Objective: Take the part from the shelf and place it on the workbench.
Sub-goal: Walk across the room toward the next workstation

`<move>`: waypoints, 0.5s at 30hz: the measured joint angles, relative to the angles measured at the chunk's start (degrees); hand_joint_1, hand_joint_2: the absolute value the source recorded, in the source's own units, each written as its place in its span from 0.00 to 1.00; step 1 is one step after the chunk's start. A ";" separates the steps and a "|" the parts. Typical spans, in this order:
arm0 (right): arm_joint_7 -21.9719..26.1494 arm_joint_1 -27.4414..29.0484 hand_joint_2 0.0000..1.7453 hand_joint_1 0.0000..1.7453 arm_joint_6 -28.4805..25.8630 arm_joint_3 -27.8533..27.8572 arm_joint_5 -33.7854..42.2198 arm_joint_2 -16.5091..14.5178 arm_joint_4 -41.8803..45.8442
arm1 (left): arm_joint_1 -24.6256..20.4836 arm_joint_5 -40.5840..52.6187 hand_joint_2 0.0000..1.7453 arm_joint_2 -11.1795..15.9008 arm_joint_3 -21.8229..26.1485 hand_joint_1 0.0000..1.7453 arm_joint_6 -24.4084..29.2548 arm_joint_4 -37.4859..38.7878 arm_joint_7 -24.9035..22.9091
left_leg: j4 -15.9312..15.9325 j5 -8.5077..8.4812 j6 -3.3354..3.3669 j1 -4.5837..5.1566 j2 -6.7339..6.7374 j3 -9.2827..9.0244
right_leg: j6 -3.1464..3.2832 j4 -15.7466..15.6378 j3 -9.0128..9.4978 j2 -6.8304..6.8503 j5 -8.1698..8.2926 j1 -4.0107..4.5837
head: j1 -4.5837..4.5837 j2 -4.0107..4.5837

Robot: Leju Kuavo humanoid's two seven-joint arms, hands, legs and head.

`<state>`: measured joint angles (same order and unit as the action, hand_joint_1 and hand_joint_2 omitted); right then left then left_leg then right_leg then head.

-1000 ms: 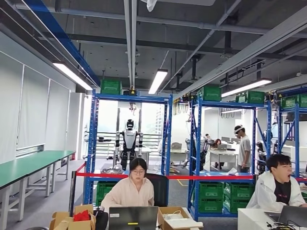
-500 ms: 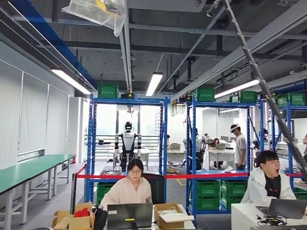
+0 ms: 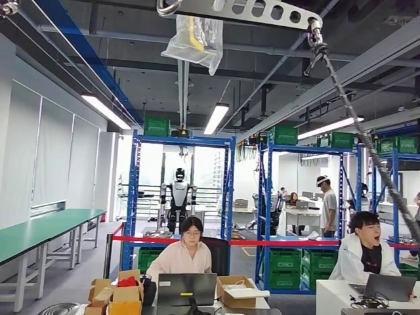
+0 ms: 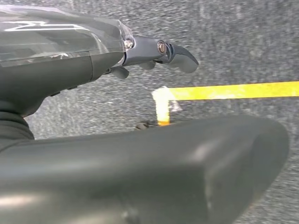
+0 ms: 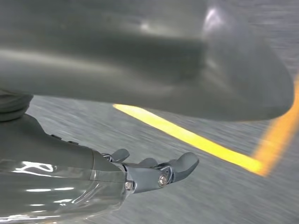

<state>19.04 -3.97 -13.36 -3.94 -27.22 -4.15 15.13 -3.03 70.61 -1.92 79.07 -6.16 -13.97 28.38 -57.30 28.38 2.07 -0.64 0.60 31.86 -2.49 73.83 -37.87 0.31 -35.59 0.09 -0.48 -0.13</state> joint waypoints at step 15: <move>-11.02 2.02 0.00 0.00 3.39 3.59 2.53 0.61 -4.46 | 0.09 0.23 0.00 -0.49 0.54 0.00 -0.01 0.00 -0.05 | -16.30 7.24 -2.57 -0.20 -0.09 6.44 | 4.32 -20.50 10.32 0.43 7.02 1.02 | 0.03 0.00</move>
<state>8.02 -1.95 -9.97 -0.35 -24.68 -3.54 10.67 -2.94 70.84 -2.40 79.60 -6.17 -13.97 28.33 -73.60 35.62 -0.50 -0.84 0.51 38.30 1.82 53.34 -27.55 0.73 -28.57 1.11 -0.45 -0.13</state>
